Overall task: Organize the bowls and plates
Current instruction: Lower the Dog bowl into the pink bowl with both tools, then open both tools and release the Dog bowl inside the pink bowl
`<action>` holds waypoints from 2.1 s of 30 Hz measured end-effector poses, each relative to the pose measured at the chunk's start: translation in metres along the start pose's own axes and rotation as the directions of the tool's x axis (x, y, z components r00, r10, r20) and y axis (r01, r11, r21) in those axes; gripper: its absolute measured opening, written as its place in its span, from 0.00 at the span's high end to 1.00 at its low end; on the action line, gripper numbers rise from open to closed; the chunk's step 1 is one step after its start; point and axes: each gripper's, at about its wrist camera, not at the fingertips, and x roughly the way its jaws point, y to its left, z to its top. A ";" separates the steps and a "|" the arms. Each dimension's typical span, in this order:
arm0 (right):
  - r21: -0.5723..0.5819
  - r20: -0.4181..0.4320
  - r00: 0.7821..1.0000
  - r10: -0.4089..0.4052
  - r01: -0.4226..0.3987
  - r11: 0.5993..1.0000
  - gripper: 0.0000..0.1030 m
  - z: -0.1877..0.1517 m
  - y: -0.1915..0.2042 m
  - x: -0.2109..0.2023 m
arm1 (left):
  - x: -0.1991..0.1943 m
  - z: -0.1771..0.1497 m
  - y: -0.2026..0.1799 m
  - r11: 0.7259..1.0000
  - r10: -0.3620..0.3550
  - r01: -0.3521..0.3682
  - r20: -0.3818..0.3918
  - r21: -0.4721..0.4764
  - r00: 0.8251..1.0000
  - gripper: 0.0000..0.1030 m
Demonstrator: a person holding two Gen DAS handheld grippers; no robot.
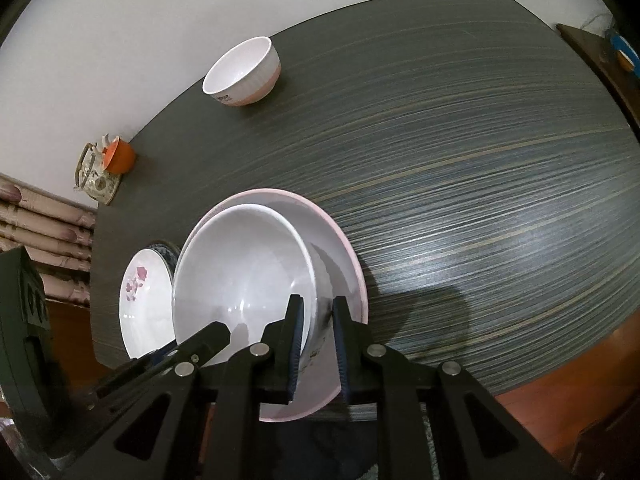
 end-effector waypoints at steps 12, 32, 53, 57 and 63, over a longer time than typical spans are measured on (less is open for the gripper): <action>-0.001 -0.010 1.000 -0.014 0.014 1.000 0.83 0.003 0.001 0.003 | 0.006 0.002 -0.007 1.000 0.014 -0.014 -0.012 0.001 1.000 0.84; -0.005 0.000 1.000 0.006 -0.006 1.000 0.83 0.004 -0.001 -0.008 | -0.001 0.004 -0.006 1.000 0.019 -0.019 0.002 0.020 1.000 0.71; -0.043 0.082 0.996 0.023 -0.020 0.999 0.72 0.010 0.005 -0.029 | -0.024 0.005 -0.011 0.996 0.038 -0.047 0.112 0.081 0.993 0.63; -0.055 0.111 0.993 0.030 -0.024 0.998 0.72 0.017 0.006 -0.036 | -0.032 0.007 -0.013 0.995 0.042 -0.055 0.142 0.087 0.989 0.62; -0.068 0.120 0.992 0.047 -0.039 0.997 0.72 0.030 0.004 -0.040 | -0.038 0.016 -0.007 0.994 0.062 -0.075 0.166 0.076 0.984 0.59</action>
